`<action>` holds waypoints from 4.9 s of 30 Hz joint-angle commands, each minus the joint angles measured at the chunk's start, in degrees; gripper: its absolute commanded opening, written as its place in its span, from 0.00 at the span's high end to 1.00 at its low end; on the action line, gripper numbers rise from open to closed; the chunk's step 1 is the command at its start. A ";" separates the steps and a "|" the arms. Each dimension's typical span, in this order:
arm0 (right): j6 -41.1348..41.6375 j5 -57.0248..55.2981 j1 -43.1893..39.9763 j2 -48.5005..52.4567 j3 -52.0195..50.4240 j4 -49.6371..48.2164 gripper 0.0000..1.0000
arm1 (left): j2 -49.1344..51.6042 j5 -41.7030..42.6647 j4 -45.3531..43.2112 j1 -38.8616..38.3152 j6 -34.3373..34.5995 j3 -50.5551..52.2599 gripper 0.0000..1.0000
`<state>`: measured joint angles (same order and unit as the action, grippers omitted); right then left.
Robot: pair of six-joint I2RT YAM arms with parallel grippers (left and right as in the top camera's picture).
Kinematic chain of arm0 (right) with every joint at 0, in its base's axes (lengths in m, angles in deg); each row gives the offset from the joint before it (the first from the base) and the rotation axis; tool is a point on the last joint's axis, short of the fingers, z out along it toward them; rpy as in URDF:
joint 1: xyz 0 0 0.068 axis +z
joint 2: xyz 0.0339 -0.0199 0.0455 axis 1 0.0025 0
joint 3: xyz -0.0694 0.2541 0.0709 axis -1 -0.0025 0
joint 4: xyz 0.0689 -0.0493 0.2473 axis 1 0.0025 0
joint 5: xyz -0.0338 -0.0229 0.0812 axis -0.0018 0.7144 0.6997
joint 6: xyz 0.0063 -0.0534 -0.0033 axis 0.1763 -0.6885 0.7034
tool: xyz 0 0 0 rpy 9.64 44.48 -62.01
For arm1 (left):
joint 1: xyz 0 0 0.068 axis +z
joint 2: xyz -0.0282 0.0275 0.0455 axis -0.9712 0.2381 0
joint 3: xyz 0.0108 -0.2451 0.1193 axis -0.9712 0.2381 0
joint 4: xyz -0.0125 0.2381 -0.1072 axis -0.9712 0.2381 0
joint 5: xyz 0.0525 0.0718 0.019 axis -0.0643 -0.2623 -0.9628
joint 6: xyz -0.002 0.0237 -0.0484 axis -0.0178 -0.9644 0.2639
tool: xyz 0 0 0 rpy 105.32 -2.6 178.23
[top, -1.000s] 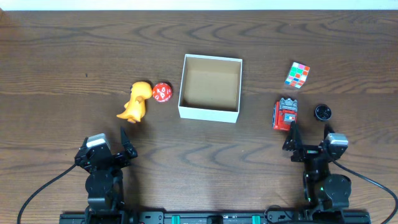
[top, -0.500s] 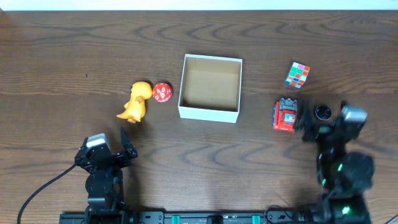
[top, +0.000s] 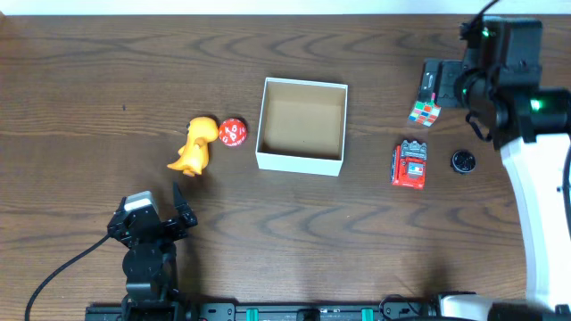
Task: Pack container
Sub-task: 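Reach right gripper down over the red fire truck and grasp it, then lift the fire truck with right gripper and carry it over the box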
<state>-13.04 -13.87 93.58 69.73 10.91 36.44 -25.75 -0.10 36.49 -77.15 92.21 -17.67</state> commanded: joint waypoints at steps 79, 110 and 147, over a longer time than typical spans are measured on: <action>2.43 2.82 0.85 19.26 -24.63 -7.50 0.38 | -0.02 -0.07 1.53 -0.17 -0.55 0.96 0.02; 8.26 8.33 17.59 19.04 14.95 5.55 0.43 | -0.02 -0.07 1.53 -0.17 -0.55 0.96 0.02; 16.85 -0.87 27.78 31.65 13.11 8.57 0.47 | -0.02 -0.07 1.53 -0.17 -0.55 0.96 0.02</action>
<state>2.45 -13.74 121.91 99.68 24.44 44.94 -25.75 -0.08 36.51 -77.15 92.21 -17.67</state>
